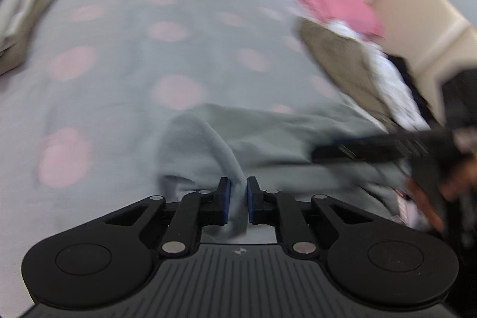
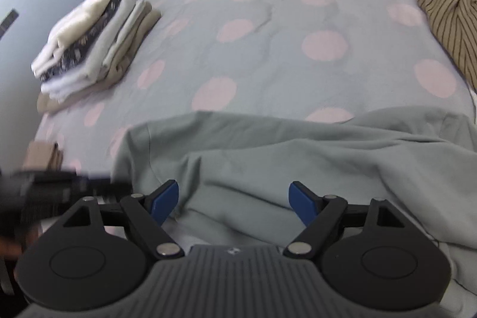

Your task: Fold clothes

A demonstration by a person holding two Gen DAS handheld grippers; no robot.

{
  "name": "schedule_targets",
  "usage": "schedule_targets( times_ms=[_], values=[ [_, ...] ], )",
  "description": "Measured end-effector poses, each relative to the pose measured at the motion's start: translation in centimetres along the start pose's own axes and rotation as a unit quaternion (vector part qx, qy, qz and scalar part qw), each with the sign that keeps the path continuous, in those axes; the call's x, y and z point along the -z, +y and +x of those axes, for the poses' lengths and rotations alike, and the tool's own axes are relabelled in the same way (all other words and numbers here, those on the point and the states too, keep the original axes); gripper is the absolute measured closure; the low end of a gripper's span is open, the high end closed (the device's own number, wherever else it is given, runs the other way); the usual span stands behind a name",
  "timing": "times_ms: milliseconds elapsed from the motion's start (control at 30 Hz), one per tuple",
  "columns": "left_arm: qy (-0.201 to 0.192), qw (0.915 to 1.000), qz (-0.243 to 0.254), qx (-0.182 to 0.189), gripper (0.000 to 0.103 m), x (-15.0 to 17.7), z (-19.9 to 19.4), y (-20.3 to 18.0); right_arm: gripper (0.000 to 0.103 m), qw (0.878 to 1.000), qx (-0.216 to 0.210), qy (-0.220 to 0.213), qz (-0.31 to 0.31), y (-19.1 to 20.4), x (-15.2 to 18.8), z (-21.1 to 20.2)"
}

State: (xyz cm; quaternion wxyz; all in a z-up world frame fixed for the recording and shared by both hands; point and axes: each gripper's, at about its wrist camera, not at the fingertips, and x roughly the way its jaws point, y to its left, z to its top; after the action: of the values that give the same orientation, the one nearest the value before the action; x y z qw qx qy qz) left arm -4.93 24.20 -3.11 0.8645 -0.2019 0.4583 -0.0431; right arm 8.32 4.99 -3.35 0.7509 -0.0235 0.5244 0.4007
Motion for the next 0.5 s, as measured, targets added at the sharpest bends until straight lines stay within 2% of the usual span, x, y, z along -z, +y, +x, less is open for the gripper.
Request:
schedule_targets(
  times_ms=[167, 333, 400, 467, 500],
  values=[
    [0.031, 0.9977, 0.050, 0.034, 0.097, 1.4, 1.9, -3.9, 0.020, 0.999, -0.028, -0.010, 0.016, 0.2, -0.3, -0.9],
    [0.048, 0.9961, 0.064, 0.036, 0.097, 2.5, 3.1, -4.9, 0.024, 0.998, -0.062, -0.001, 0.012, 1.7, -0.5, -0.5],
    [0.046, 0.9960, 0.066, 0.038, 0.097, 2.6, 3.1, -5.1, 0.033, 0.998, -0.062, 0.009, 0.004, 2.4, -0.5, 0.2],
    [0.044, 0.9960, 0.068, 0.039, 0.097, 2.5, 2.9, -5.1, 0.053, 0.998, -0.062, 0.026, 0.001, 3.0, -0.4, 1.2],
    [0.043, 0.9959, 0.068, 0.040, 0.097, 2.5, 2.8, -5.1, 0.056, 0.997, -0.062, 0.035, 0.000, 3.1, -0.3, 1.6]
  ],
)
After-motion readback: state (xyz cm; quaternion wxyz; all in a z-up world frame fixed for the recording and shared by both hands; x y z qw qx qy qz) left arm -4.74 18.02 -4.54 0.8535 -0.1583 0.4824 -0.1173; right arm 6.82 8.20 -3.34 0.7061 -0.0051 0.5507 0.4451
